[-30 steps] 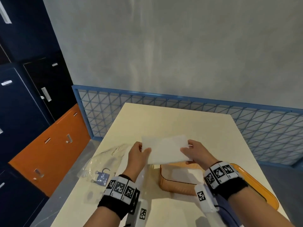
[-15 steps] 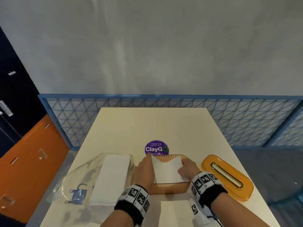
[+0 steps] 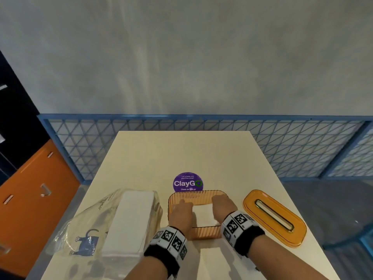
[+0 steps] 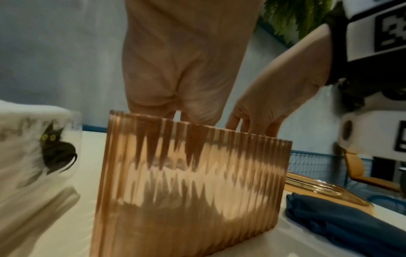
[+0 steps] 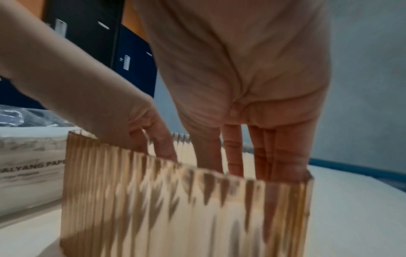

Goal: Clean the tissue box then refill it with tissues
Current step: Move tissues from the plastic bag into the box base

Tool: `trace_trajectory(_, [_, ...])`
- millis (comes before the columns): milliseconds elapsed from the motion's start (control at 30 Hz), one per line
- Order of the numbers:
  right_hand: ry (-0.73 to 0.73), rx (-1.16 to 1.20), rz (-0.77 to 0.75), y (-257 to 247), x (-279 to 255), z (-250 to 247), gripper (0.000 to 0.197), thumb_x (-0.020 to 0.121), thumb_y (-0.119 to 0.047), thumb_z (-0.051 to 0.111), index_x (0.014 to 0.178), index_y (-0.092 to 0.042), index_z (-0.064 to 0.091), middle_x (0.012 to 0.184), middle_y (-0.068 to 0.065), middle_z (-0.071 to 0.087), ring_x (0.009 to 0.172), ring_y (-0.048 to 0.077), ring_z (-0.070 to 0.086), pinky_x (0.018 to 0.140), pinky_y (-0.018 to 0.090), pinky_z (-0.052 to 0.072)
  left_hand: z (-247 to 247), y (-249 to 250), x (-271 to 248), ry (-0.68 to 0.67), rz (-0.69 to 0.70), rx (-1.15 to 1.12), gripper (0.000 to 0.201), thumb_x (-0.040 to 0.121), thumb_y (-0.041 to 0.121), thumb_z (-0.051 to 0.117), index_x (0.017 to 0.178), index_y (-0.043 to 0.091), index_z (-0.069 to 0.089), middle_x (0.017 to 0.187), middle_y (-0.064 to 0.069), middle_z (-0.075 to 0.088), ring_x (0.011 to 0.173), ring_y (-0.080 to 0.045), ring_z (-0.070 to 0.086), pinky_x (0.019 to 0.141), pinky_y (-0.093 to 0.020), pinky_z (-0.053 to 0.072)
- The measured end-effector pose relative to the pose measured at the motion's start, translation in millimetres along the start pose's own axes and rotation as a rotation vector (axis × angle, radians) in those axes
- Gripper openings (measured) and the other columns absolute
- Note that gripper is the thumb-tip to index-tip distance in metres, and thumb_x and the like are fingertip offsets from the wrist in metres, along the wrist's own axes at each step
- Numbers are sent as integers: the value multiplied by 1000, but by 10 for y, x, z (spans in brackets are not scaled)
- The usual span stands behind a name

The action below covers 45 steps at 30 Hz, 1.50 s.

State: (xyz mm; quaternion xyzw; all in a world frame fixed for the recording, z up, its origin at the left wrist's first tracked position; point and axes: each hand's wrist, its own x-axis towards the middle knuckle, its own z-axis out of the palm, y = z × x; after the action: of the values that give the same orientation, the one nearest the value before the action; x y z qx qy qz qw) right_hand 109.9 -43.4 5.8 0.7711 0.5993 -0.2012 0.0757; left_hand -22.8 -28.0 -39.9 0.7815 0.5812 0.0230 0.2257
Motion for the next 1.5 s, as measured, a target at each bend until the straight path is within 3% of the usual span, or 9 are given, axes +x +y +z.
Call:
trace_trajectory(333, [-207, -263, -123, -49, 67, 80, 28, 96, -5, 43, 119, 4, 56, 130, 19, 55, 120, 31, 54, 96, 32, 46, -26, -50, 149, -204, -140, -32, 42, 94, 20, 51, 133, 6, 47, 140, -10, 48, 129, -24, 47, 105, -31, 39])
trace_trajectory(433, [-63, -135, -105, -17, 56, -59, 22, 94, -4, 39, 103, -5, 60, 128, 15, 56, 118, 29, 55, 94, 33, 46, -228, -23, 18, 2, -63, -203, 39, 95, 17, 47, 134, 11, 47, 139, -7, 48, 128, -21, 46, 105, -29, 36])
trace_trajectory(533, [168, 9, -102, 155, 15, -212, 34, 95, -13, 38, 127, -15, 50, 124, 10, 55, 113, 27, 55, 88, 32, 46, -557, -117, -162, 308, -34, -386, 35, 94, 14, 48, 129, 11, 52, 129, -7, 51, 116, -21, 52, 92, -25, 40])
trace_trajectory(633, [204, 95, -61, 362, 26, -172, 39, 100, -27, 32, 138, -18, 35, 129, 10, 50, 115, 27, 53, 89, 34, 44, -731, -436, -299, 490, -209, -445, 33, 94, 13, 47, 127, 8, 52, 128, -10, 48, 111, -26, 54, 86, -28, 42])
trace_trajectory(767, [24, 233, -15, 452, 71, 40, 46, 102, -33, 24, 143, -11, 25, 130, 18, 52, 112, 32, 56, 92, 39, 46, -683, -784, -463, 340, -514, -263, 41, 94, 22, 48, 130, 6, 41, 132, -15, 37, 120, -35, 41, 94, -42, 40])
trace_trajectory(867, [24, 331, -30, 480, 112, 162, 45, 103, -26, 22, 146, -13, 20, 101, 17, 63, 82, 29, 60, 81, 42, 52, -540, -799, -541, 287, -538, -186, 55, 91, 38, 52, 133, 8, 34, 134, -12, 35, 125, -32, 38, 94, -42, 41])
trace_trajectory(1000, [39, 355, -3, 502, 111, 250, 48, 102, -24, 21, 149, -23, 12, 74, 4, 55, 70, 23, 55, 66, 35, 50, -377, -803, -549, 258, -542, -19, 56, 89, 48, 51, 129, 11, 37, 135, -9, 36, 126, -29, 37, 96, -39, 39])
trace_trajectory(1167, [70, 306, 34, 474, 112, 307, 53, 101, -16, 24, 150, -18, 7, 105, 17, 65, 79, 25, 54, 69, 29, 39, -410, -798, -513, 241, -571, -45, 43, 94, 38, 46, 126, 10, 40, 135, -8, 37, 127, -28, 36, 98, -40, 37])
trace_trajectory(1500, [61, 304, 47, 468, 117, 338, 58, 99, -12, 28, 150, -19, 3, 102, 14, 63, 79, 22, 54, 70, 30, 43, -497, -873, -454, 219, -606, -266, 39, 100, 29, 33, 124, 2, 48, 132, -14, 40, 125, -34, 35, 99, -42, 35])
